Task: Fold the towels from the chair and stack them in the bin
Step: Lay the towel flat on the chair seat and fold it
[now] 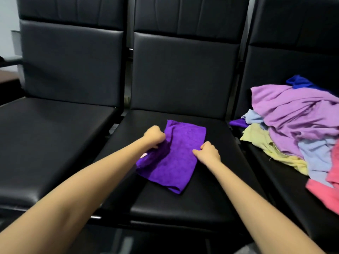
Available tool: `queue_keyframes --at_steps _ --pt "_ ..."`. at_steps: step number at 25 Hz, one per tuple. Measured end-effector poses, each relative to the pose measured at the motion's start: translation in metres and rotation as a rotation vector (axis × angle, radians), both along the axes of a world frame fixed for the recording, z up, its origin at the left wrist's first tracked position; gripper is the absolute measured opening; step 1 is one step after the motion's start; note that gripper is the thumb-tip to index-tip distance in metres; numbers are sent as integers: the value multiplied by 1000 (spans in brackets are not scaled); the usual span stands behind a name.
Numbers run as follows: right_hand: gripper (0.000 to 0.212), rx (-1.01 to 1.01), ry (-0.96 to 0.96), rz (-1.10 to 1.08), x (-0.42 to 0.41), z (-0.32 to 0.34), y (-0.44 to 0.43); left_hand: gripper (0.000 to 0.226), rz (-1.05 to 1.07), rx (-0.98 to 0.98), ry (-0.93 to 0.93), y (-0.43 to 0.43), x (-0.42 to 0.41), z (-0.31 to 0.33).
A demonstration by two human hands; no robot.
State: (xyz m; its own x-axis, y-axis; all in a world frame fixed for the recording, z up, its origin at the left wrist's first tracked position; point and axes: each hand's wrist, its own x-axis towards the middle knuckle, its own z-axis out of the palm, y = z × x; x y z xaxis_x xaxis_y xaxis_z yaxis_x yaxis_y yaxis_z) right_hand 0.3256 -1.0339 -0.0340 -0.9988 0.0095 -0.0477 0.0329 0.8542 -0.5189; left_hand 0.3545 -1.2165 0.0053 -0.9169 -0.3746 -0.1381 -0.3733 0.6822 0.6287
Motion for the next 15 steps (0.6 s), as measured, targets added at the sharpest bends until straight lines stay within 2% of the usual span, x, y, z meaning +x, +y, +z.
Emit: queue_keyframes --at_steps 2,3,7,9,11,13,15 --pt "41 -43 -34 -32 -6 2 0 22 78 -235 78 -14 8 -14" --pt "38 -38 -23 -54 -6 4 -1 26 91 -292 102 -19 11 -19" --pt "41 53 -90 -49 0 10 -7 42 -27 -238 -22 -20 14 -7" --pt "29 13 -125 -33 -1 11 -10 32 -67 -217 -89 -15 12 -3" --pt "10 -155 -169 -51 -3 14 -10 25 8 15 -139 -15 9 -5" --pt "28 -372 -289 -99 -5 21 -6 22 81 371 -211 -18 7 -4" --pt "33 -609 -417 -112 -4 34 -2 29 133 584 -230 -25 6 5"
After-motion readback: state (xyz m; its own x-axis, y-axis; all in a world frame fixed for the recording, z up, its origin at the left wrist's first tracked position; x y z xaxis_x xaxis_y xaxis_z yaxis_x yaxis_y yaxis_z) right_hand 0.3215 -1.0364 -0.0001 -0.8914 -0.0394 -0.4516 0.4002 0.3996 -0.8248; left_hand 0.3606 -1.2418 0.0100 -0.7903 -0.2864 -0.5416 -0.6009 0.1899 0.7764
